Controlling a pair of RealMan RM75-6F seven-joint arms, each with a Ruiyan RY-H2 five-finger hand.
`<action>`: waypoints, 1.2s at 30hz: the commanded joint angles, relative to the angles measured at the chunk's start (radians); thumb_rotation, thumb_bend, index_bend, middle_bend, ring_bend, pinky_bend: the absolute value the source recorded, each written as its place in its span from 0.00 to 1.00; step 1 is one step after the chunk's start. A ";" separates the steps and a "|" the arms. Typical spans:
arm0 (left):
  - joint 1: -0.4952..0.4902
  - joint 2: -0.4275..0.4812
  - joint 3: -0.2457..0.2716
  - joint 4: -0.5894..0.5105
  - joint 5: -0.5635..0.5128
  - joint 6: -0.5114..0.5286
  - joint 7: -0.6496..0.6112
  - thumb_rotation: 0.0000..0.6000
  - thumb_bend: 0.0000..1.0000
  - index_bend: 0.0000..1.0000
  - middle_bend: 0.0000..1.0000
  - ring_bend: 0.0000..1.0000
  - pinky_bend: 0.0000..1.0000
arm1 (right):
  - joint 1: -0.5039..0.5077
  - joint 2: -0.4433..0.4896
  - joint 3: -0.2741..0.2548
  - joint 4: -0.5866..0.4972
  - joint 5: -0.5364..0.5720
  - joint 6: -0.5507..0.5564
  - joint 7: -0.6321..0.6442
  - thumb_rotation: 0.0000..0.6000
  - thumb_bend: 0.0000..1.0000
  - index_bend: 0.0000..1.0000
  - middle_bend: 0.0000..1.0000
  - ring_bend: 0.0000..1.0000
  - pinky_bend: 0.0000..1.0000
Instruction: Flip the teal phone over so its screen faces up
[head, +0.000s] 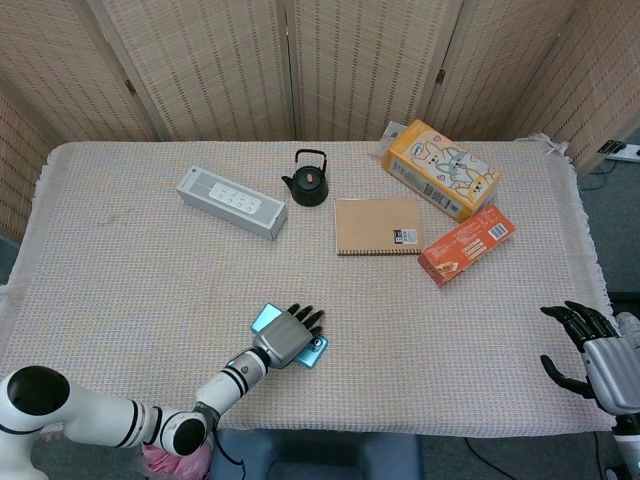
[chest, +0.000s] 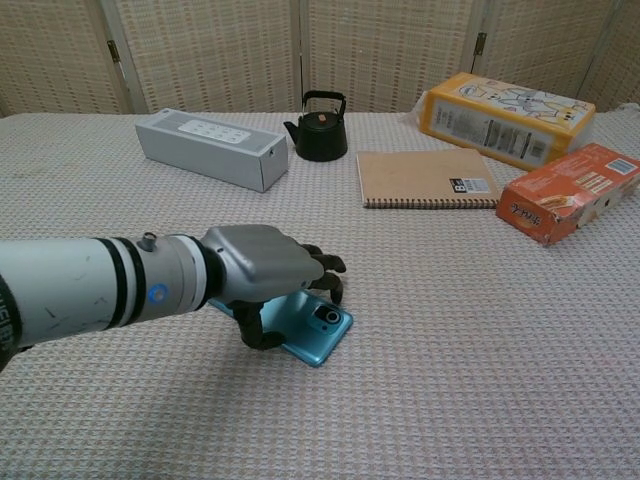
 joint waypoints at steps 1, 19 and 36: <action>-0.001 0.001 0.007 -0.008 0.001 0.013 -0.006 1.00 0.36 0.19 0.03 0.01 0.16 | 0.001 0.000 0.000 -0.001 -0.001 -0.001 -0.001 1.00 0.28 0.20 0.23 0.14 0.18; -0.030 -0.028 0.031 0.002 -0.037 0.050 0.002 1.00 0.36 0.18 0.03 0.01 0.16 | -0.010 -0.004 -0.002 0.012 0.003 0.010 0.012 1.00 0.28 0.20 0.23 0.14 0.18; -0.032 -0.049 0.039 0.021 -0.027 0.067 -0.019 1.00 0.36 0.26 0.02 0.01 0.16 | -0.018 -0.007 -0.003 0.016 0.003 0.016 0.014 1.00 0.27 0.20 0.23 0.14 0.18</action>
